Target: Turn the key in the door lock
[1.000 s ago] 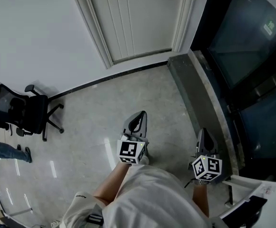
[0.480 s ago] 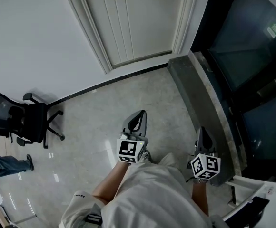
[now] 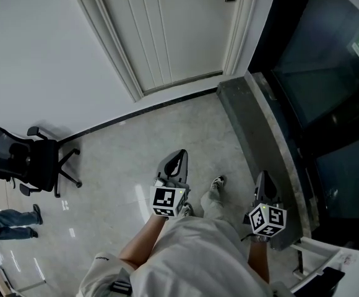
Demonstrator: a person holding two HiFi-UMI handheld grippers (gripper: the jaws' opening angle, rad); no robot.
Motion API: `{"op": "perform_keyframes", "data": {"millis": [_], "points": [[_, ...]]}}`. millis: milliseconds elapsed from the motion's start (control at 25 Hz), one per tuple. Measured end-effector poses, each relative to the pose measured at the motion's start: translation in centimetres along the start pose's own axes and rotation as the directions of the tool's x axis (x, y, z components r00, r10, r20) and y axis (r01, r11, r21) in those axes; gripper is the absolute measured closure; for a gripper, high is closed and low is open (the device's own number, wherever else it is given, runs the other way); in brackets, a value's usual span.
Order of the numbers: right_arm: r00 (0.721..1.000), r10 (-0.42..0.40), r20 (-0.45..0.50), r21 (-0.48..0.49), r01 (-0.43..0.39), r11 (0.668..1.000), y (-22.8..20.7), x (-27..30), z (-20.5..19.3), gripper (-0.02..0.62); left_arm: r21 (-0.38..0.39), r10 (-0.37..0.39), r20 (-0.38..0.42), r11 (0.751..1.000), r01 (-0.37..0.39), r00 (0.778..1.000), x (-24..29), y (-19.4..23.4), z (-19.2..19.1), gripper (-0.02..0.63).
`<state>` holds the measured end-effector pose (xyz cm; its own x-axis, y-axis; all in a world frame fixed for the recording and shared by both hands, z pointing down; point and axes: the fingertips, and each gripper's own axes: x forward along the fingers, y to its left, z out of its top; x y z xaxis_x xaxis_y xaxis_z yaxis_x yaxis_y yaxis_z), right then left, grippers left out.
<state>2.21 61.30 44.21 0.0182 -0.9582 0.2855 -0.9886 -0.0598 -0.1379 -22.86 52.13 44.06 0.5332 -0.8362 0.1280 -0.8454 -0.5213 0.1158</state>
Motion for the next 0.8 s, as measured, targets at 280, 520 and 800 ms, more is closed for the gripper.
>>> {"op": "perform_keyframes", "data": {"millis": [280,520,800], "points": [[0.998,0.070,0.002,-0.020,-0.070,0.997,-1.5,7.8,2.6,0.597,0.005,0.057,0.000,0.998,-0.057,0.998,6.5,1.9,1.4,0.600],[0.995,0.096,-0.009,-0.005,-0.096,0.995,-5.2,13.5,4.5,0.597,0.003,0.079,0.008,0.997,-0.079,0.997,13.0,1.1,3.0,0.600],[0.992,0.128,0.010,-0.002,-0.128,0.992,-10.0,19.3,7.4,0.597,0.011,0.117,0.007,0.993,-0.117,0.993,19.3,-0.1,4.0,0.600]]}}
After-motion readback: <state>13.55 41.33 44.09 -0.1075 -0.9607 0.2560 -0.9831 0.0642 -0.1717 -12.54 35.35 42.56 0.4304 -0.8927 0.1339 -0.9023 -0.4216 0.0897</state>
